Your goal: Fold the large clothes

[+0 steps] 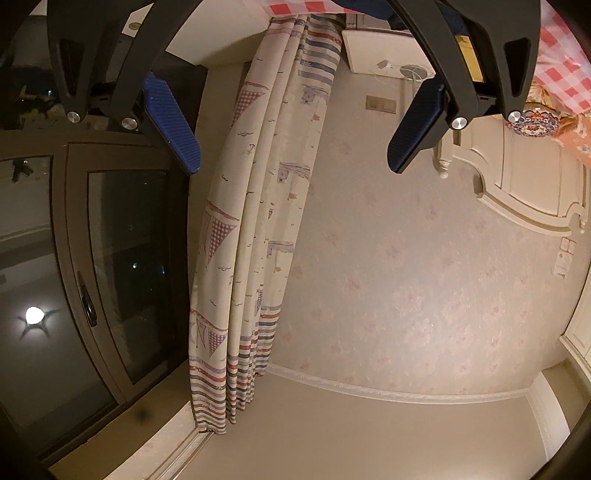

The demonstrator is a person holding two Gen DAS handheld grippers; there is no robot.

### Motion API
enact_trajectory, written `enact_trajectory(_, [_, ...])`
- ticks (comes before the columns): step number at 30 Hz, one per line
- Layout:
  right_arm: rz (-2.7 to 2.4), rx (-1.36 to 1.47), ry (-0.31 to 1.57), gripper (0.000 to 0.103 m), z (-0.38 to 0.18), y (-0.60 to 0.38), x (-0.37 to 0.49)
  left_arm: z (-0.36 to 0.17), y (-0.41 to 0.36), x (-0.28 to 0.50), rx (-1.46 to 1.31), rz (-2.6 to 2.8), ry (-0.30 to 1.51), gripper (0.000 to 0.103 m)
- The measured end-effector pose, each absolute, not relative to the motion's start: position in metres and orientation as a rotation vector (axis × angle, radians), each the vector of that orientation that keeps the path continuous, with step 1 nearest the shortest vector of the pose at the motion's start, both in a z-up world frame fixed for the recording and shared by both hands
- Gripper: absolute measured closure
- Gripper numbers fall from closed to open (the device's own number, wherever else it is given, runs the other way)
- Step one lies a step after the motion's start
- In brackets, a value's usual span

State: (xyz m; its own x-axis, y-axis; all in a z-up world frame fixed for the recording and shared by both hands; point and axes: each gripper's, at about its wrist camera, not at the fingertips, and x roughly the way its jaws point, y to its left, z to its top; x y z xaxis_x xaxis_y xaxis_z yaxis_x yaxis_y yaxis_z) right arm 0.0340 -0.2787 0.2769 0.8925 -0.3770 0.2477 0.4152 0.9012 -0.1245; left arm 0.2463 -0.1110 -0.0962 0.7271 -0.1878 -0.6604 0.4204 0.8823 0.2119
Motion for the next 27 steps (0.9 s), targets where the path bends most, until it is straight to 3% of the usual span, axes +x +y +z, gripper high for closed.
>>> enact_trajectory(2, [-0.420, -0.178, -0.218, 0.005, 0.276, -0.283, 0.037, -0.091, -0.116, 0.232, 0.415, -0.358, 0.609, 0.023])
enact_trajectory(5, [-0.423, -0.166, -0.207, 0.005, 0.275, -0.290, 0.046, -0.074, -0.107, 0.216, 0.448, -0.353, 0.487, 0.011])
enact_trajectory(11, [-0.417, -0.172, -0.185, 0.005, 0.269, -0.291, 0.067, -0.036, -0.051, 0.231, 0.259, -0.345, 0.433, 0.008])
enact_trajectory(16, [-0.370, -0.167, -0.118, 0.005, 0.246, -0.290, 0.104, -0.035, 0.007, 0.241, 0.107, -0.255, 0.393, 0.003])
enact_trajectory(20, [-0.230, -0.182, 0.091, 0.005, 0.177, -0.278, 0.173, -0.044, 0.052, 0.241, -0.016, -0.178, 0.400, 0.003])
enact_trajectory(27, [0.024, -0.167, 0.611, 0.005, -0.018, -0.241, 0.292, -0.083, 0.124, 0.245, -0.132, -0.041, 0.537, 0.003])
